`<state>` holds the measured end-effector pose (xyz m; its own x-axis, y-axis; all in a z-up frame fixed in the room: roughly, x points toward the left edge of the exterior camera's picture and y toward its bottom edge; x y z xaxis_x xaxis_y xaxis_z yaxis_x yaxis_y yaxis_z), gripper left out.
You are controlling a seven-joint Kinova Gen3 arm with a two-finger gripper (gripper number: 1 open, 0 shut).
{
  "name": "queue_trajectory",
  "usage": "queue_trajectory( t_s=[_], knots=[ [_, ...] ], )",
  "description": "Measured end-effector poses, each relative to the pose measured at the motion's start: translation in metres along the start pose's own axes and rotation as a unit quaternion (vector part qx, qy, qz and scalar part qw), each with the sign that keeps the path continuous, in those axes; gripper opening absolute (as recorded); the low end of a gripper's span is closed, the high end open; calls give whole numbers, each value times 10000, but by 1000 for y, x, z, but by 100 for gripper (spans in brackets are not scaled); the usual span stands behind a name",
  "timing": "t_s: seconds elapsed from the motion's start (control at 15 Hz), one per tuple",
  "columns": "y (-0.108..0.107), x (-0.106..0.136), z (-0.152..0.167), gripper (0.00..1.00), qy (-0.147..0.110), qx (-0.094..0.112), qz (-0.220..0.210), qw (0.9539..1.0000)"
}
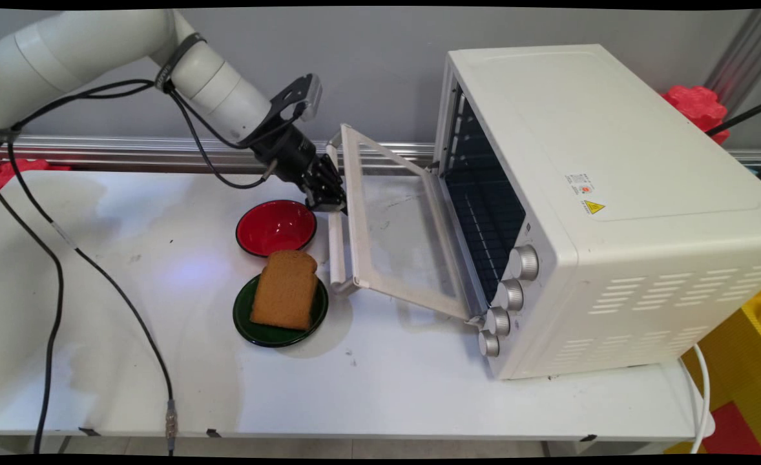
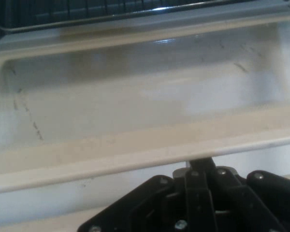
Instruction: Open the oven
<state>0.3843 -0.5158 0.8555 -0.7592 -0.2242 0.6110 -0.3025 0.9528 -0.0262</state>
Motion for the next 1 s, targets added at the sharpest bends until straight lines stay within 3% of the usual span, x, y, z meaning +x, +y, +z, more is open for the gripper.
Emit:
queue_trajectory(
  t_s=[1.0],
  knots=[
    [-4, -32, 23, 0, 84, -17, 149, 9999]
  ],
)
